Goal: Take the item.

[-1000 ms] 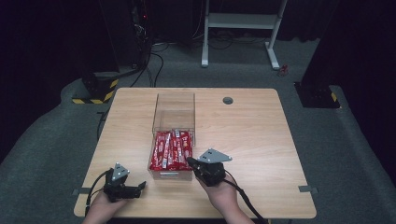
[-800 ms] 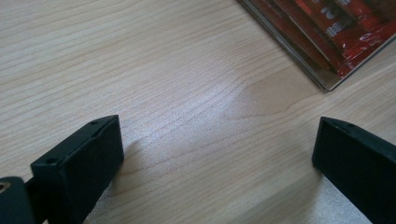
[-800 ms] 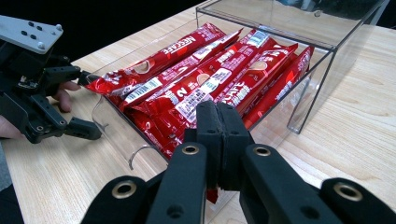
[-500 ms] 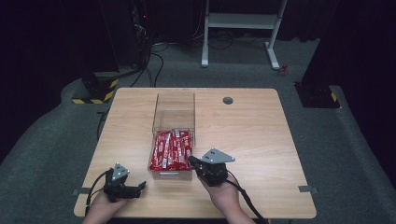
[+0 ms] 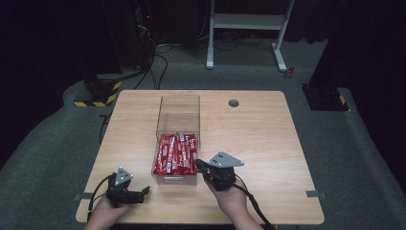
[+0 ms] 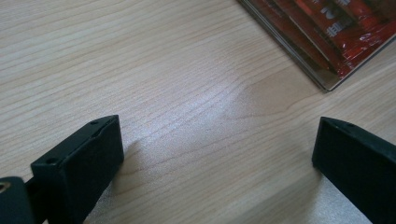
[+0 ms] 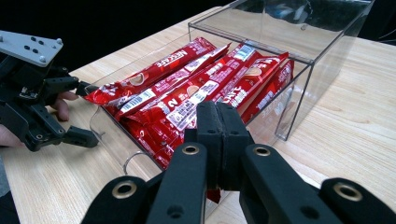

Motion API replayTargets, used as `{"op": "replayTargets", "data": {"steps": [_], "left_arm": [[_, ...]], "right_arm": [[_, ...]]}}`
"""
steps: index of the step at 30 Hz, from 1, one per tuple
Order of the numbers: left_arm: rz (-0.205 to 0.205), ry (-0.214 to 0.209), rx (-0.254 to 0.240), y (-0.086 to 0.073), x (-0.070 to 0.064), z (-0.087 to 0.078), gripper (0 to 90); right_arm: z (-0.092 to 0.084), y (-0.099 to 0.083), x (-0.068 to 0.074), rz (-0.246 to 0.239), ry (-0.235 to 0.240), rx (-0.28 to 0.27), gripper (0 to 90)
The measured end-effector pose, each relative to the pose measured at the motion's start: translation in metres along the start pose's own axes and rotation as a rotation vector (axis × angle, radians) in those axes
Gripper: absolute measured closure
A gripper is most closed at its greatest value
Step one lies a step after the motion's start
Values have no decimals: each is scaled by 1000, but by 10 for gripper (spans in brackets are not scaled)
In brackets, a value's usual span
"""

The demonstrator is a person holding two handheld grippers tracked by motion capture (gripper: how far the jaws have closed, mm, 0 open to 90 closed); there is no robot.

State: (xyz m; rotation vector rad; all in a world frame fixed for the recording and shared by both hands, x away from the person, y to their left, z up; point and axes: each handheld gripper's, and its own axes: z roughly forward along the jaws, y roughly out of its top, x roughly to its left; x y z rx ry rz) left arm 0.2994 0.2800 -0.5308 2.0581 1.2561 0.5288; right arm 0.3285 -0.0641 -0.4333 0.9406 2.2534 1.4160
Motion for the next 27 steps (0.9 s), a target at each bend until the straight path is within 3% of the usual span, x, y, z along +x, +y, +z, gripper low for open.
{"op": "replayTargets", "data": {"steps": [27], "left_arm": [[5,-5,1,1,0,1,24]], "right_arm": [[-26,1,-22,33,-63,-49,899]]}}
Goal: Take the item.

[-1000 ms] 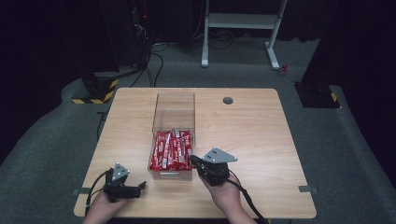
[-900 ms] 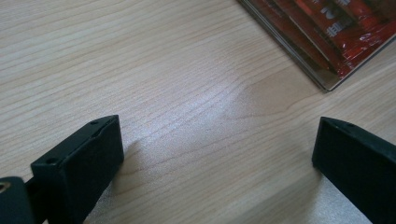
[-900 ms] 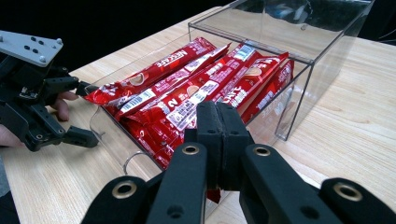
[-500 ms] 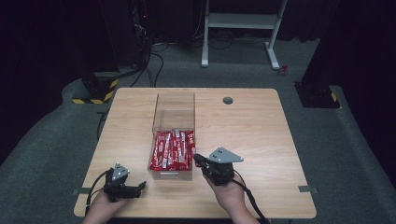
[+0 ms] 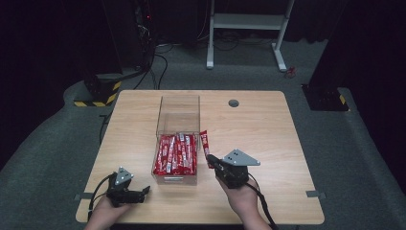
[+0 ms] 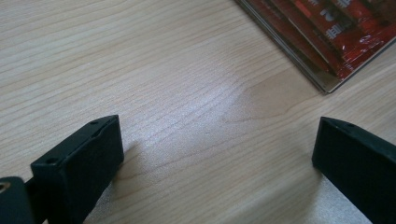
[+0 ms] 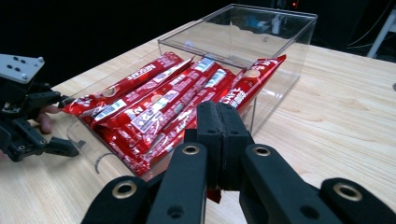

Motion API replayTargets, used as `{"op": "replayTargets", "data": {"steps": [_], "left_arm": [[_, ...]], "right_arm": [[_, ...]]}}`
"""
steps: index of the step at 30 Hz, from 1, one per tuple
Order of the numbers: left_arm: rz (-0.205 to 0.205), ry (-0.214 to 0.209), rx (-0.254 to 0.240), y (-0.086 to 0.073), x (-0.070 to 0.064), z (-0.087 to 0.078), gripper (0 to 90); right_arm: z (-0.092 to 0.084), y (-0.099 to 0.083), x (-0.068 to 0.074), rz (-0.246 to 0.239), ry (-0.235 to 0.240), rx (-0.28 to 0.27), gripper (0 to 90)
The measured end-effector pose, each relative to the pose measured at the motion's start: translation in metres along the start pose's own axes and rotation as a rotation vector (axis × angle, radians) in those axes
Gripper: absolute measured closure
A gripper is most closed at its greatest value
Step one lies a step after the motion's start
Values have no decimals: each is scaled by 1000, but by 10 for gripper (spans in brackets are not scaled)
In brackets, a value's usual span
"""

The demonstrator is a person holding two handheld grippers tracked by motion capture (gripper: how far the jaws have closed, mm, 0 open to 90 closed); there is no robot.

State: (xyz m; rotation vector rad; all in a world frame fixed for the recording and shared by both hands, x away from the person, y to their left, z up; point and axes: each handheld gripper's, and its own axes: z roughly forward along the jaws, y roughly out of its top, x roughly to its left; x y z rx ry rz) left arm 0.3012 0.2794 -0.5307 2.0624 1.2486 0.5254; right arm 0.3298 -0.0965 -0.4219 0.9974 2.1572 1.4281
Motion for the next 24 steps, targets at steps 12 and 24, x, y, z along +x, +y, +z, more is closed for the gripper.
{"op": "replayTargets", "data": {"steps": [12,24], "left_arm": [[0,0,0,0,0,0,24],[0,0,0,0,0,0,24]], "right_arm": [[-2,1,-12,12,-31,-11,899],[3,-1,-22,22,-66,0,900]]}}
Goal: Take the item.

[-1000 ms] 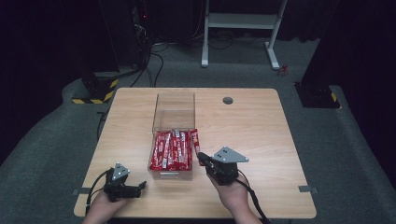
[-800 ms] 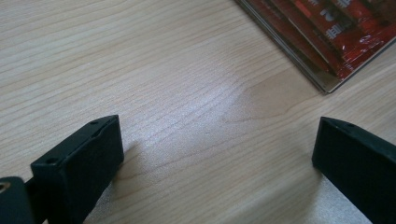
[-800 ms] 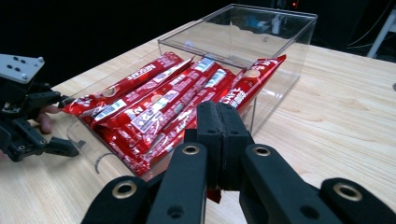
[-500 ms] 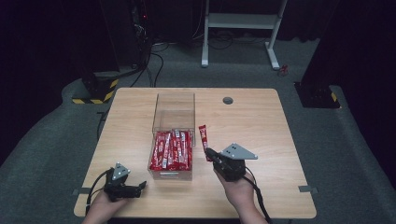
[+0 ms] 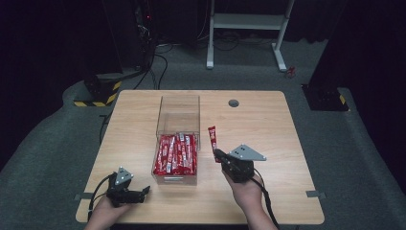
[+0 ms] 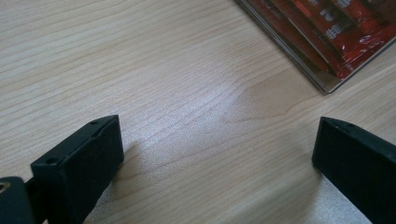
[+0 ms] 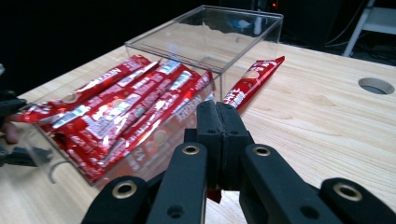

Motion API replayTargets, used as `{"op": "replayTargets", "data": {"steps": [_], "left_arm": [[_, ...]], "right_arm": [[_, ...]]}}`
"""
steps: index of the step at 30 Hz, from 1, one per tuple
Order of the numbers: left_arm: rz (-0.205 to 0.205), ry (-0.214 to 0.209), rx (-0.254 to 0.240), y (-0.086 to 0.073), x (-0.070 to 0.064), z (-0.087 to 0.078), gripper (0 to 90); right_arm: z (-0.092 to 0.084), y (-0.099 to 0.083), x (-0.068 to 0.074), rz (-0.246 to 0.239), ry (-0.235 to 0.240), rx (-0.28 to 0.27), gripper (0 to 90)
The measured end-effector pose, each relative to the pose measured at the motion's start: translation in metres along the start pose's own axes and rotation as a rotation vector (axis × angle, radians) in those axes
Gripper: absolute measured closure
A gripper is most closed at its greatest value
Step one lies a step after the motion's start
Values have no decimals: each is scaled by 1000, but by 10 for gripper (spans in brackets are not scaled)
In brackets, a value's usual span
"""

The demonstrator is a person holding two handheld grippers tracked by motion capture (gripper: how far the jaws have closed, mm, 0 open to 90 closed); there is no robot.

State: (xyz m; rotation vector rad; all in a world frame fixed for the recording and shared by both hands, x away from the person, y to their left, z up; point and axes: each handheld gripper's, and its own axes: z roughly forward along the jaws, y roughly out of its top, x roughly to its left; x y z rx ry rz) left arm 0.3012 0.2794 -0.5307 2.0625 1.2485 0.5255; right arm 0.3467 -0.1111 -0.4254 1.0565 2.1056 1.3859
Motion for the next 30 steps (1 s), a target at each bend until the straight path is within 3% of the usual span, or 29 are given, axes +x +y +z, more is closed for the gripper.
{"op": "replayTargets", "data": {"steps": [4,30], "left_arm": [[0,0,0,0,0,0,24],[2,2,0,0,0,0,24]], "right_arm": [[7,1,-8,21,-13,10,900],[57,-14,-38,33,-101,139,900]]}}
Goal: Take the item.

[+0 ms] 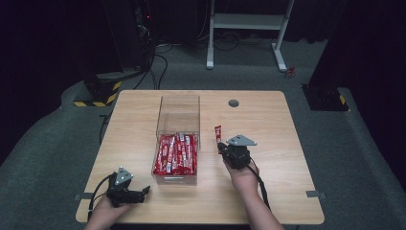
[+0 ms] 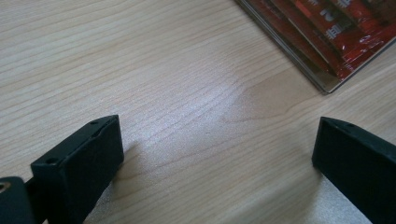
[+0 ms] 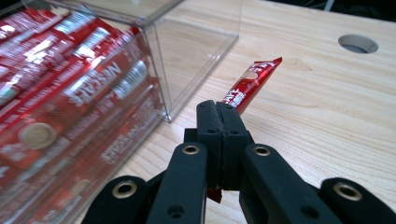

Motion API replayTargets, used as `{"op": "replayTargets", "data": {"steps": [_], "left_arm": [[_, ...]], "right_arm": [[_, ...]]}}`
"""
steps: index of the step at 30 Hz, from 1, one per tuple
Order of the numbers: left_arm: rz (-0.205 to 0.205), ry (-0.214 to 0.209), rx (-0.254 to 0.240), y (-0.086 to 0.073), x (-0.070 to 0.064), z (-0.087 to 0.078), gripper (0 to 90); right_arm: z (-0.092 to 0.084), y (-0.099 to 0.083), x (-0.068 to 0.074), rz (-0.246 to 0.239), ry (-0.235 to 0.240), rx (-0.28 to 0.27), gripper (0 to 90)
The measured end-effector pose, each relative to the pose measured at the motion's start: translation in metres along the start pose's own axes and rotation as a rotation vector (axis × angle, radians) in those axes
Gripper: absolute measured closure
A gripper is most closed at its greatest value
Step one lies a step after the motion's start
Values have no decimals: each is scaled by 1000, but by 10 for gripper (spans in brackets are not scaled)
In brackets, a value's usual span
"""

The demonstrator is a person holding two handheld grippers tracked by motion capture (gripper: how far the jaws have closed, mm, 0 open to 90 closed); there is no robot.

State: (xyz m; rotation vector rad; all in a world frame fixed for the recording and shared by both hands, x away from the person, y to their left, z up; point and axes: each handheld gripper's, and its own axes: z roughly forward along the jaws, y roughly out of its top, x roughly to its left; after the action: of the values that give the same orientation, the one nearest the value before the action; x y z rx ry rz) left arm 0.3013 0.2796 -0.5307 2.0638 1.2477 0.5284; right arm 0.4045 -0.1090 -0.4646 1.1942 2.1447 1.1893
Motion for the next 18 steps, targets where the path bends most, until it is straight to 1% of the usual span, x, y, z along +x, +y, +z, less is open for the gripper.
{"op": "replayTargets", "data": {"steps": [1,4,6,12,14,17,18], "left_arm": [[0,0,0,0,0,0,24],[0,0,0,0,0,0,24],[1,1,0,0,0,0,24],[1,1,0,0,0,0,24],[1,0,0,0,0,0,24],[1,0,0,0,0,0,24],[1,0,0,0,0,0,24]], "right_arm": [[6,-2,-1,4,-7,12,900],[12,-4,-3,9,-12,27,900],[15,-6,-5,16,-16,37,900],[24,-10,-9,15,-29,56,900],[27,-11,-9,24,-31,61,900],[29,-11,-10,23,-37,66,900],[33,-13,-10,28,-41,79,900]]}}
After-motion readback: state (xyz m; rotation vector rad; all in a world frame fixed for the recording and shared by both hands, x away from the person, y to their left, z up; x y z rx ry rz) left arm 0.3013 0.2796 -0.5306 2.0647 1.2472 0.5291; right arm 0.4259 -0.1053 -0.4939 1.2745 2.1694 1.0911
